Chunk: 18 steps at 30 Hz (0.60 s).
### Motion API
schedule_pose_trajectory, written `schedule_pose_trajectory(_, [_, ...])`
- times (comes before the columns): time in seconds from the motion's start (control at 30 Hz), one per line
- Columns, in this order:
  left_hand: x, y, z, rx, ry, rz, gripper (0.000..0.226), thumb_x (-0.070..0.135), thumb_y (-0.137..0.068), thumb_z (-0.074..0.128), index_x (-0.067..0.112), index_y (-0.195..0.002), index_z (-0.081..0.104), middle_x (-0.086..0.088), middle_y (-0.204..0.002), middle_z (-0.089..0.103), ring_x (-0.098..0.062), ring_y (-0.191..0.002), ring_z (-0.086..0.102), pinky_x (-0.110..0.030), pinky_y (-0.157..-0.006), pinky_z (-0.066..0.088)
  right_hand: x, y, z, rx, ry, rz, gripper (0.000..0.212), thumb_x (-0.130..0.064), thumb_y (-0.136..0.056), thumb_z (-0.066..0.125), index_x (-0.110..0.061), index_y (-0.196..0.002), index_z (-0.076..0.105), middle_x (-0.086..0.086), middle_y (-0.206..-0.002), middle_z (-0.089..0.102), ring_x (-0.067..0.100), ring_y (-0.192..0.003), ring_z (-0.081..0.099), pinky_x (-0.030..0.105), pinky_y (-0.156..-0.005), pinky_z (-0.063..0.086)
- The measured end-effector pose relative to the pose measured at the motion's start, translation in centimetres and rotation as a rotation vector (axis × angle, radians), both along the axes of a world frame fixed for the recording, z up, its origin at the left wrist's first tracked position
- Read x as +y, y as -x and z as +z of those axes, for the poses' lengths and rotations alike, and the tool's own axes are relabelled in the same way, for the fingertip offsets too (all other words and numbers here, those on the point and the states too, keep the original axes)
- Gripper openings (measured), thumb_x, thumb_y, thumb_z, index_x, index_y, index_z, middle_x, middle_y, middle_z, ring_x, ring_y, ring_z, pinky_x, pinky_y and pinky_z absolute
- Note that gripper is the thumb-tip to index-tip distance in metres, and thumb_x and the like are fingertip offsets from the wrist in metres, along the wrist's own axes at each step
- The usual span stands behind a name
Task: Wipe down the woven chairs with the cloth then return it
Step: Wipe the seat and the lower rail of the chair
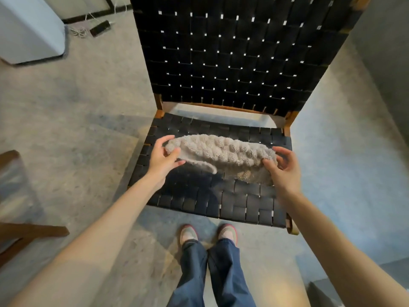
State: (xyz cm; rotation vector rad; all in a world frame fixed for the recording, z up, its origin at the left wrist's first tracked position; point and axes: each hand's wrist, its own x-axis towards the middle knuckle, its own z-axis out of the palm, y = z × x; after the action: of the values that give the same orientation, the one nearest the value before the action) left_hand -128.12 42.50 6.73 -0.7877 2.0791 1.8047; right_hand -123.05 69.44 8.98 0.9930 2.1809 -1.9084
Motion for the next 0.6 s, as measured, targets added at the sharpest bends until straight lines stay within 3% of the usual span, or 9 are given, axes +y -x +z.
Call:
schedule_pose_trajectory(0.07, [-0.1, 0.1, -2.0, -0.039, 0.052, -0.054, 0.039, 0.006, -0.09, 0.06, 0.029, -0.119, 0.049, -0.006, -0.124, 0.055, -0.017, -0.101, 0.06, -0.019, -0.063, 0.053, 0.2, -0.5, -2.2, -0.019, -0.048, 0.01, 0.031, -0.009, -0.09, 0.064, -0.023, -0.115, 0.05, 0.005, -0.116, 0.06, 0.02, -0.101, 0.059, 0.017, -0.062, 0.05])
schedule_pose_trajectory(0.17, [-0.5, -0.8, -6.2, -0.159, 0.027, -0.067, 0.041, 0.008, -0.09, 0.059, 0.025, -0.125, 0.046, -0.009, -0.12, 0.057, -0.012, -0.09, 0.058, -0.021, -0.064, 0.049, 0.2, -2.2, -6.8, -0.135, -0.05, 0.014, 0.031, -0.01, -0.089, 0.065, -0.023, -0.113, 0.05, 0.011, -0.114, 0.062, 0.025, -0.1, 0.06, 0.03, -0.066, 0.048])
schedule_pose_trajectory(0.37, [-1.0, -4.4, -14.3, -0.361, 0.076, 0.012, 0.058, 0.01, -0.089, 0.062, 0.019, -0.138, 0.033, -0.012, -0.128, 0.053, -0.019, -0.103, 0.053, -0.031, -0.08, 0.047, -0.9, -7.0, -15.5, -0.39, -0.047, -0.011, 0.032, -0.015, -0.088, 0.067, -0.022, -0.112, 0.048, 0.005, -0.112, 0.056, 0.021, -0.098, 0.056, 0.032, -0.073, 0.051])
schedule_pose_trajectory(0.43, [-0.8, -6.2, -16.0, -0.392, 0.168, -0.022, 0.07, 0.015, -0.087, 0.066, 0.02, -0.144, 0.025, -0.011, -0.13, 0.051, -0.019, -0.106, 0.049, -0.034, -0.087, 0.044, -1.3, -8.3, -17.3, -0.448, -0.094, -0.025, 0.034, -0.017, -0.087, 0.069, -0.022, -0.114, 0.047, 0.002, -0.109, 0.054, 0.019, -0.096, 0.054, 0.031, -0.072, 0.051])
schedule_pose_trajectory(0.5, [-0.4, -8.5, -17.0, -0.386, 0.277, -0.043, 0.079, 0.018, -0.083, 0.069, 0.023, -0.145, 0.021, -0.011, -0.132, 0.049, -0.023, -0.112, 0.049, -0.037, -0.093, 0.043, -1.8, -9.4, -18.4, -0.481, -0.151, -0.046, 0.035, -0.019, -0.086, 0.07, -0.021, -0.112, 0.045, 0.003, -0.106, 0.055, 0.02, -0.094, 0.056, 0.038, -0.08, 0.053])
schedule_pose_trajectory(0.6, [0.8, -11.9, -17.8, -0.371, 0.484, -0.092, 0.082, 0.022, -0.078, 0.074, 0.021, -0.142, 0.024, -0.015, -0.134, 0.042, -0.034, -0.121, 0.042, -0.047, -0.098, 0.04, -2.5, -10.6, -19.2, -0.517, -0.234, -0.027, 0.04, -0.025, -0.085, 0.071, -0.017, -0.113, 0.042, 0.003, -0.101, 0.057, 0.021, -0.089, 0.056, 0.037, -0.083, 0.047])
